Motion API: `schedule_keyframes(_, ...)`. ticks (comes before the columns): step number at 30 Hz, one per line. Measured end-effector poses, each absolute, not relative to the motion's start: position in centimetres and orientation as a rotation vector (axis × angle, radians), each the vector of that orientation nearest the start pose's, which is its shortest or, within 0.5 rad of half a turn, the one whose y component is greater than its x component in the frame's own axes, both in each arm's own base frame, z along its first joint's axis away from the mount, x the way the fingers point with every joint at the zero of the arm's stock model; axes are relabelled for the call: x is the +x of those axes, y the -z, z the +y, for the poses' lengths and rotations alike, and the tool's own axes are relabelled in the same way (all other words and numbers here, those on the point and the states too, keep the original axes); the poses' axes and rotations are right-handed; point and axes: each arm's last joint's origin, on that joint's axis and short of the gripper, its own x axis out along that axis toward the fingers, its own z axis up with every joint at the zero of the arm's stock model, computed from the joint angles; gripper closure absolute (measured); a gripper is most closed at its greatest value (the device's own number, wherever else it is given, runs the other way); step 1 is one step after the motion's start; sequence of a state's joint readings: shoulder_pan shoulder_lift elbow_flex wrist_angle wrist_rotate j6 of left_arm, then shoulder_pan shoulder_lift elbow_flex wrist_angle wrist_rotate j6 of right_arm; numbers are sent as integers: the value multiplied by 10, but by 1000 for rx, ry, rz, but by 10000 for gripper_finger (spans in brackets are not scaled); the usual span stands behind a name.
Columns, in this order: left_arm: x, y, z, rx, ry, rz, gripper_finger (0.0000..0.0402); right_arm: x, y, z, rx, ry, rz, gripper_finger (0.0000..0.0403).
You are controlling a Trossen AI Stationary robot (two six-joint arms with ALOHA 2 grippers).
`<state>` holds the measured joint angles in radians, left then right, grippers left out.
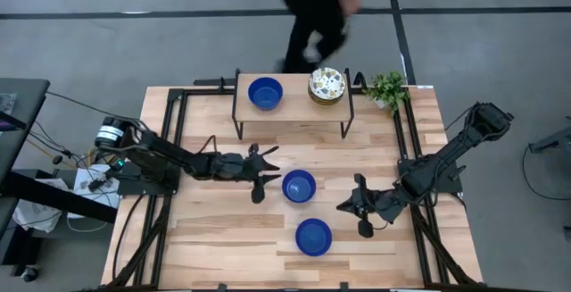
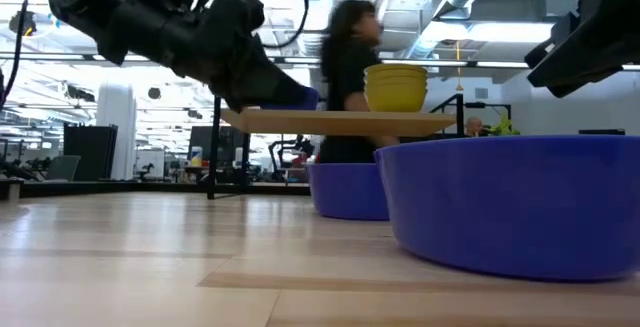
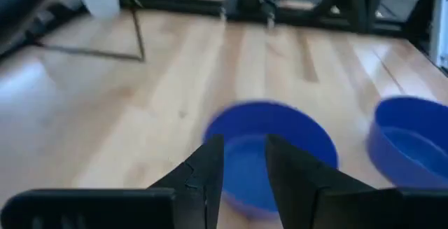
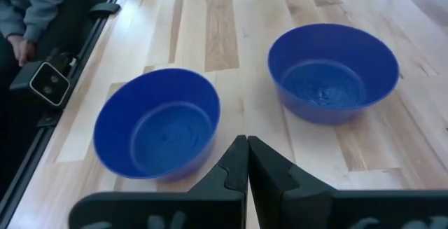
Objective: Pick & Place Mini bowls
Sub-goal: Stack the blue bowl on top of the blue bowl on the shelf
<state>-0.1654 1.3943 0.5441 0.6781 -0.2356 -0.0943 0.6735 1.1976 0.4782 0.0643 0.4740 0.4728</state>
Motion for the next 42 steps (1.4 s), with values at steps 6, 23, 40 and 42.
schedule_keyframes(6, 278, -188, -45, -105, 119, 231, 298, 181, -176, 129, 101, -64, 577, 402)
schedule_keyframes(23, 319, -191, -31, -89, -125, 210, 214, 181, -176, 129, 91, -44, 571, 402)
schedule_keyframes(40, 324, -169, -25, -131, -120, 324, 229, 181, -176, 129, 91, -43, 572, 402)
schedule_keyframes(42, 324, -169, -25, -146, -100, 329, 229, 181, -176, 129, 91, -43, 572, 402)
